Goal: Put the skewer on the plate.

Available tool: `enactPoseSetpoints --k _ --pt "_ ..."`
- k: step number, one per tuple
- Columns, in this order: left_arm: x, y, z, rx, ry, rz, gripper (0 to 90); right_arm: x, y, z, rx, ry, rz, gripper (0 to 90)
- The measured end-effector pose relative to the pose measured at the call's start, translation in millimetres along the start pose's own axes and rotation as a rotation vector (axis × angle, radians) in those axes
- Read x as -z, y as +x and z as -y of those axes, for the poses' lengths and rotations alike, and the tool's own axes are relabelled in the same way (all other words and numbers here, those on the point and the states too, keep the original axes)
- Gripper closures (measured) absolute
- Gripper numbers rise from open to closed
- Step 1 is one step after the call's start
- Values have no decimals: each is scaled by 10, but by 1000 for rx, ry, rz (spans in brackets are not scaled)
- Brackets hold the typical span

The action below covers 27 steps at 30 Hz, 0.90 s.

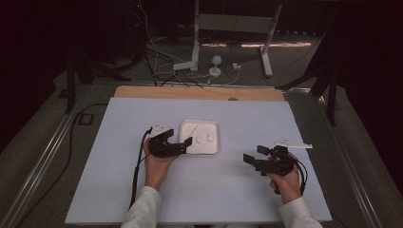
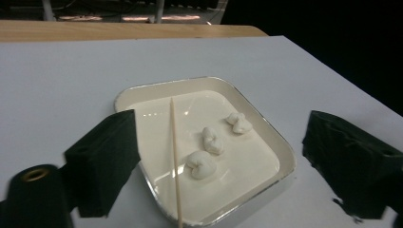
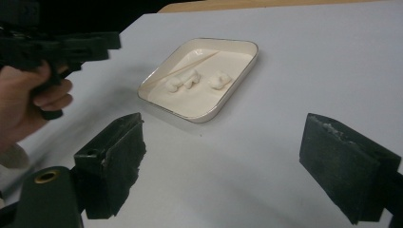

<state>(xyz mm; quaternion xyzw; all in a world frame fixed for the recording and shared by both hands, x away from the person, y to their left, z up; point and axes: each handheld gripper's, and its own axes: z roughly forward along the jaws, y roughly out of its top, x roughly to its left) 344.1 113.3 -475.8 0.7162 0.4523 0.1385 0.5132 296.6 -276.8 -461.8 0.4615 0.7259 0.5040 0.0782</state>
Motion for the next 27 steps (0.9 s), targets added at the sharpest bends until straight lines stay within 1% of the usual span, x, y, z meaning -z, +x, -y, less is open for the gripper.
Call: enactPoseSetpoints --k 3,4,6,10,13,14,16,17,19,22,23,25,27 --pt "115 20 -18 -9 3 1 29 15 -6 16 3 -8 4 142" --pt "157 25 -23 -6 -5 -2 18 20 -8 21 3 -11 7 142" --pt "250 39 -31 -3 -19 7 17 32 -8 30 5 -14 9 142" --pt "420 70 -26 -9 -44 6 14 55 -8 52 17 -18 25 134" --pt "545 98 3 -25 -54 -2 10 66 -16 67 21 -22 34 129" --pt "586 111 17 -32 -57 -8 9 72 -16 73 25 -23 38 129" --pt "674 150 53 -50 -64 -42 6 82 -15 86 32 -23 44 126" --pt "719 179 76 -52 -68 -54 6 88 -16 93 34 -23 46 122" --pt "806 240 125 -42 -75 -63 4 97 -22 105 35 -28 45 111" --pt "928 290 203 -53 -89 -85 4 108 -27 126 39 -32 52 89" --pt "968 301 227 -57 -97 -91 3 110 -31 134 43 -33 55 81" --pt "1058 313 276 -75 -126 -123 2 112 -36 149 41 -31 62 57" --pt "1135 337 318 -75 -144 -127 2 119 -39 164 38 -33 60 31"
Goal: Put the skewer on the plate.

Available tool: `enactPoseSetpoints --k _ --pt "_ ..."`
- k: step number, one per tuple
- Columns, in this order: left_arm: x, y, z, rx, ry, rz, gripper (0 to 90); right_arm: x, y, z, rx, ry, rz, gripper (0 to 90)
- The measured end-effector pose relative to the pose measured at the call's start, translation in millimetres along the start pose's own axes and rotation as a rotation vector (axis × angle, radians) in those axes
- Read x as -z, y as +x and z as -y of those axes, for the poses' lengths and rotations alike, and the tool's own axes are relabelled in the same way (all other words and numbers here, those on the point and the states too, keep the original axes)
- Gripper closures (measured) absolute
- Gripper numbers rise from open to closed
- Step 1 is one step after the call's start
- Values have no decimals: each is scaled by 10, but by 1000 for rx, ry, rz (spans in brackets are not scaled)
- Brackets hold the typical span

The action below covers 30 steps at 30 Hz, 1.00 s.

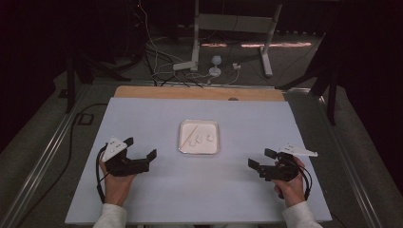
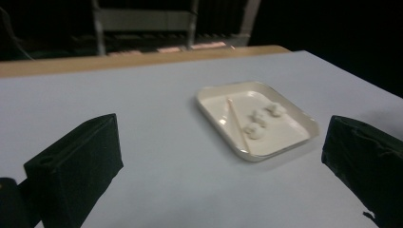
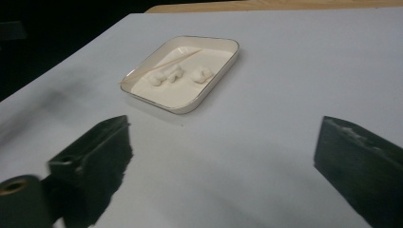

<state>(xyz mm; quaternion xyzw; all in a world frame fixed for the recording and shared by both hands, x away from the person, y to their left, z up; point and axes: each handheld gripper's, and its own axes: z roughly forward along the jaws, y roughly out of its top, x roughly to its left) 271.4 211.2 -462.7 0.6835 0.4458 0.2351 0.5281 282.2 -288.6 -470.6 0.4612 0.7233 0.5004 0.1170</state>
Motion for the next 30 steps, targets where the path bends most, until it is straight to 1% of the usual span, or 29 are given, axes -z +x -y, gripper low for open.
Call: enactPoseSetpoints --k 4,6,8,9,11,14,19,22,25,27,30 --pt "113 49 47 -15 8 -13 2 20 6 20 11 -7 9 19" --pt "164 78 64 -11 -4 -12 2 31 5 29 17 -13 15 11" --pt "218 114 73 5 -28 -13 2 47 -3 35 22 -18 31 11" --pt "243 127 76 11 -37 -13 2 58 -13 40 21 -29 36 11" --pt "287 138 86 6 -40 -18 2 87 -37 48 15 -44 40 11" --pt "334 143 117 -3 -45 -22 2 130 -73 62 13 -68 57 10" --pt "366 176 165 7 -53 -39 2 179 -123 74 25 -99 92 10" --pt "359 169 173 -8 -49 -52 2 151 -123 88 45 -84 106 11" --pt "356 164 173 -8 -54 -56 2 113 -96 100 81 -66 125 10" --pt "348 165 178 -8 -48 -57 2 107 -81 106 98 -60 134 11" --pt "334 161 186 -6 -45 -56 2 107 -85 114 99 -58 143 11"
